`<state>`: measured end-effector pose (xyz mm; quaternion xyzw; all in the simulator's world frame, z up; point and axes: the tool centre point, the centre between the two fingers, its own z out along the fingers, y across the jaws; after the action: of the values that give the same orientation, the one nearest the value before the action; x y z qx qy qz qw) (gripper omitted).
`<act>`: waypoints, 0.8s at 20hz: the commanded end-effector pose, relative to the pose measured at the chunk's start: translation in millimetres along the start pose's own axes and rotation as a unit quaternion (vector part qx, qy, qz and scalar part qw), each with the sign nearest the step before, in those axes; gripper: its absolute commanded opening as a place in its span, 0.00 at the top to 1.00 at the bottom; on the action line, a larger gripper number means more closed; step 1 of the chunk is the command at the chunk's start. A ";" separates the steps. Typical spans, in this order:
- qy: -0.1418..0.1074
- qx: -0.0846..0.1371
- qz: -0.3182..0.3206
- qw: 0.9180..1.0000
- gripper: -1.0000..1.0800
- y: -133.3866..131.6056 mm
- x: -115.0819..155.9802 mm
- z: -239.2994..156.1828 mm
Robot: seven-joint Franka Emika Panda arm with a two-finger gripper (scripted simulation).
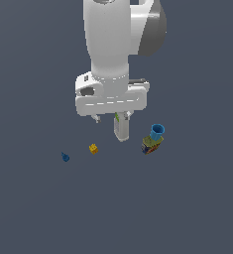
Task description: Pick up a designated object from a clutter of objects.
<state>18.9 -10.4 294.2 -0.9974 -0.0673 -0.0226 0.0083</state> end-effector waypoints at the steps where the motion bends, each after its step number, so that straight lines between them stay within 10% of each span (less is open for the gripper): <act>1: -0.002 0.000 -0.019 1.000 0.04 8.0 -0.3 16.0; 16: -0.013 0.000 -0.156 0.988 0.04 63.2 -21.1 130.5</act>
<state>14.5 -67.7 173.6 -0.9780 -0.2081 -0.0119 0.0042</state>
